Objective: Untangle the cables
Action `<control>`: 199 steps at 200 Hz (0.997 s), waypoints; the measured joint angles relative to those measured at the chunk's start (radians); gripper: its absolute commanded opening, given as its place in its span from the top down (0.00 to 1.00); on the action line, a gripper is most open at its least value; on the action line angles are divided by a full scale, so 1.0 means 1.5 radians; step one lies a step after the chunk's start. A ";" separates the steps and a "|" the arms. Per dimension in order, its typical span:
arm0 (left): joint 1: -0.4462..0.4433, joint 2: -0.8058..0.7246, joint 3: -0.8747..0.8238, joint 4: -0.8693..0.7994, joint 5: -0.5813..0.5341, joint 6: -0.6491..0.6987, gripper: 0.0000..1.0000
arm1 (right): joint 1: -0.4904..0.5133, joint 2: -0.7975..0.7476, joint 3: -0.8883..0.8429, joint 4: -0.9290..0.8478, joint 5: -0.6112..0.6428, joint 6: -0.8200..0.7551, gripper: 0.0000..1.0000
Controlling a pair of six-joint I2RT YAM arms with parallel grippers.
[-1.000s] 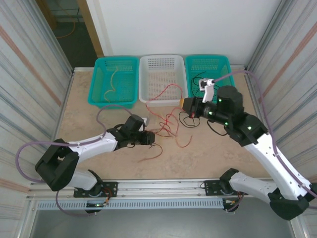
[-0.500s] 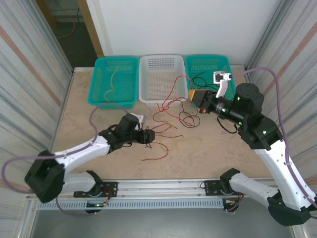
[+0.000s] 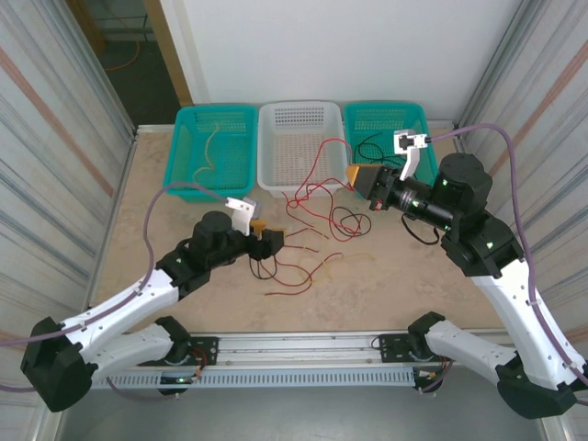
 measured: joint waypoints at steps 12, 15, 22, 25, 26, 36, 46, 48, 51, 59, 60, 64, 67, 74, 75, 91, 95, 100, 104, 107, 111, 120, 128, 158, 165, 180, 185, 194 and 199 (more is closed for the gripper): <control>0.001 0.007 -0.009 0.031 0.001 0.018 0.23 | 0.000 0.000 0.004 0.003 -0.005 0.007 1.00; 0.001 0.010 -0.010 0.040 0.001 0.022 0.22 | 0.000 -0.001 0.004 0.004 -0.006 0.008 1.00; 0.002 0.017 -0.010 0.057 0.004 0.032 0.21 | 0.000 -0.001 0.006 0.007 -0.010 0.012 1.00; 0.004 0.021 -0.010 0.068 0.006 0.038 0.21 | 0.000 -0.002 0.007 0.008 -0.012 0.013 1.00; 0.004 0.022 -0.010 0.069 0.006 0.039 0.21 | 0.000 -0.002 0.007 0.008 -0.012 0.013 1.00; 0.006 0.035 -0.010 0.094 0.013 0.051 0.21 | 0.000 -0.003 0.009 0.013 -0.018 0.016 1.00; 0.009 0.052 -0.007 0.111 0.019 0.064 0.21 | 0.000 -0.003 0.011 0.019 -0.022 0.020 1.00; 0.010 0.055 -0.006 0.113 0.019 0.065 0.21 | 0.000 -0.003 0.011 0.020 -0.022 0.022 1.00; 0.010 0.060 -0.004 0.115 0.021 0.067 0.21 | 0.000 -0.003 0.011 0.022 -0.023 0.023 1.00; 0.012 0.079 0.002 0.124 0.027 0.074 0.22 | 0.000 -0.003 0.012 0.029 -0.026 0.027 1.00; 0.013 0.080 0.003 0.125 0.027 0.074 0.22 | 0.000 -0.003 0.012 0.030 -0.026 0.028 1.00; 0.014 0.089 0.006 0.129 0.029 0.079 0.23 | 0.000 -0.003 0.012 0.032 -0.029 0.030 1.00; 0.015 0.095 0.008 0.132 0.032 0.079 0.23 | 0.000 -0.003 0.012 0.034 -0.030 0.030 1.00; 0.018 0.109 0.012 0.140 0.034 0.084 0.23 | 0.000 -0.004 0.012 0.037 -0.034 0.032 1.00; 0.018 0.111 0.013 0.142 0.034 0.084 0.24 | 0.000 -0.004 0.012 0.037 -0.035 0.032 1.00; 0.023 0.132 0.017 0.160 0.034 0.091 0.24 | 0.000 -0.005 0.012 0.045 -0.040 0.037 1.00; 0.024 0.137 0.017 0.166 0.034 0.092 0.24 | 0.000 -0.005 0.012 0.046 -0.041 0.040 1.00; 0.026 0.142 0.017 0.174 0.033 0.094 0.24 | 0.000 -0.005 0.013 0.046 -0.042 0.042 1.00; 0.027 0.146 0.017 0.180 0.033 0.095 0.24 | 0.000 -0.005 0.014 0.047 -0.044 0.045 1.00; 0.028 0.150 0.017 0.186 0.032 0.096 0.24 | 0.000 -0.005 0.016 0.047 -0.046 0.046 1.00; 0.028 0.153 0.017 0.193 0.031 0.097 0.23 | 0.000 -0.005 0.016 0.049 -0.048 0.047 1.00; 0.031 0.163 0.018 0.207 0.028 0.100 0.23 | 0.000 -0.005 0.020 0.050 -0.052 0.048 1.00; 0.032 0.173 0.020 0.219 0.026 0.101 0.23 | 0.000 -0.005 0.025 0.051 -0.055 0.050 1.00; 0.036 0.234 0.052 0.251 0.031 0.100 0.25 | 0.000 -0.006 0.036 0.062 -0.058 0.052 1.00; 0.036 0.248 0.061 0.257 0.032 0.100 0.26 | 0.000 -0.007 0.037 0.065 -0.059 0.052 1.00; 0.036 0.278 0.081 0.271 0.033 0.098 0.30 | 0.000 -0.008 0.037 0.067 -0.062 0.058 1.00; 0.036 0.285 0.086 0.275 0.033 0.098 0.32 | 0.000 -0.009 0.037 0.068 -0.064 0.062 1.00; 0.037 0.297 0.091 0.288 0.030 0.093 0.37 | 0.000 -0.010 0.037 0.070 -0.067 0.064 1.00; 0.038 0.302 0.093 0.296 0.030 0.092 0.42 | 0.000 -0.010 0.037 0.071 -0.067 0.065 1.00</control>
